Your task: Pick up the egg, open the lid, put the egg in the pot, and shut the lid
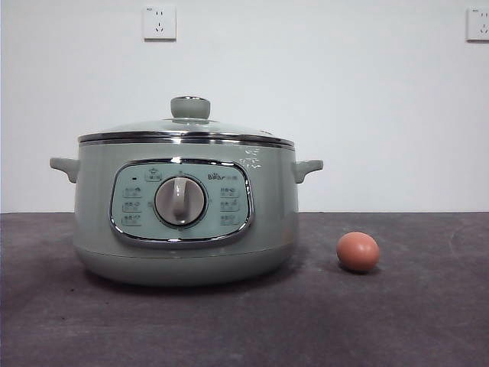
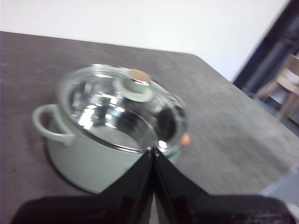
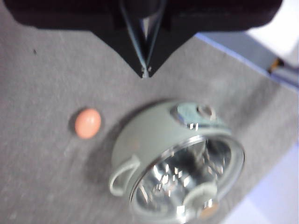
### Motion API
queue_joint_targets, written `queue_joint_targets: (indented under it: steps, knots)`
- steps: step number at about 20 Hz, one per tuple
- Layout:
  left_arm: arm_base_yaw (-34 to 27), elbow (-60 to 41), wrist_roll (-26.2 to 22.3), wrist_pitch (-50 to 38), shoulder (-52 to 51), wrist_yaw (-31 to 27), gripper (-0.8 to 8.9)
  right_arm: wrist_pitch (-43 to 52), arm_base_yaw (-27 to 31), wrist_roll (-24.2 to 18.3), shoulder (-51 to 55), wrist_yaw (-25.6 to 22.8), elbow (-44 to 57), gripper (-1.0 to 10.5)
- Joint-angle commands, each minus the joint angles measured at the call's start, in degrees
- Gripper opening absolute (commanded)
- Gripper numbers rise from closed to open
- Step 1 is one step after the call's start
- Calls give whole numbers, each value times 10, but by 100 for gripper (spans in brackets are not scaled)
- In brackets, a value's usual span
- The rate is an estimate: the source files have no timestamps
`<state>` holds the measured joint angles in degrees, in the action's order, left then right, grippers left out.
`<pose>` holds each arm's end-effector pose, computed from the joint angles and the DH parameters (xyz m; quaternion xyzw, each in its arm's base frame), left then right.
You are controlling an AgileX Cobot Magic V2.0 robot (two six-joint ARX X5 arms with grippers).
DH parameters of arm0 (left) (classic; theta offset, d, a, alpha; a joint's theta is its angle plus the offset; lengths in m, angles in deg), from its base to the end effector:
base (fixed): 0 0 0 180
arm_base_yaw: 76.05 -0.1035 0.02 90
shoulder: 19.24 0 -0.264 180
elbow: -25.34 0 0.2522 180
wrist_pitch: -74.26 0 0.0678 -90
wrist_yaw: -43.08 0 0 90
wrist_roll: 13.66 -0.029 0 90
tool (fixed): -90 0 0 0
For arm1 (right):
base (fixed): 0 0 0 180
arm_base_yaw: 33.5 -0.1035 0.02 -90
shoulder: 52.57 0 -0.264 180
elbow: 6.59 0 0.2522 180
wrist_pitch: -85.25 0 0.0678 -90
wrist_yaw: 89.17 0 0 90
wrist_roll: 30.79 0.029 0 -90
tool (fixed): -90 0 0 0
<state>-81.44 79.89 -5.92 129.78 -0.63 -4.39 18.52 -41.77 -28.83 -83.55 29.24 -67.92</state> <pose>0.0596 -0.0141 0.3059 -0.1319 0.1762 -0.3026 0.9273 0.0835 0.0261 0.3115 0.0700 0.3124 0.2936 0.9007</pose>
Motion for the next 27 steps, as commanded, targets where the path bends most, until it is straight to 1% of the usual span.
queue_joint_targets:
  steps: [1, 4, 7, 9, 10, 12, 13, 15, 16, 17, 21, 24, 27]
  knots:
    - [5, 29, -53, 56, 13, 24, -8, -63, -2, -75, -38, 2, -53, -12]
    - [8, 61, -87, 128, 27, 32, -8, -126, -2, -106, -69, 2, -98, -12]
    - [17, 96, -136, 233, 42, 29, -8, -204, -2, -148, -97, 2, -136, -12]
    - [21, 104, -145, 269, 45, 25, -6, -210, -3, -149, -99, 1, -138, -11]
    - [22, 104, -145, 273, 45, 24, -3, -208, -5, -149, -99, 2, -138, -9]
    - [22, 104, -144, 273, 45, 24, 17, -208, -5, -147, -99, 2, -138, 37]
    - [22, 105, -144, 272, 46, 24, 125, -207, -5, -137, -99, 2, -138, 131]
    - [22, 107, -144, 268, 46, 25, 487, -204, -5, -107, -100, 2, -138, 414]
    - [22, 108, -144, 266, 46, 25, 581, -203, -5, -104, -102, 2, -138, 539]
    - [22, 110, -144, 266, 46, 25, 579, -203, -6, -103, -103, 2, -138, 566]
    - [22, 110, -142, 264, 46, 25, 578, -199, -13, -97, -116, 2, -138, 565]
    - [22, 110, -142, 264, 46, 26, 576, -178, -13, -90, -139, 1, -138, 563]
    - [22, 110, -142, 263, 46, 26, 576, -134, -20, -73, -187, -4, -138, 563]
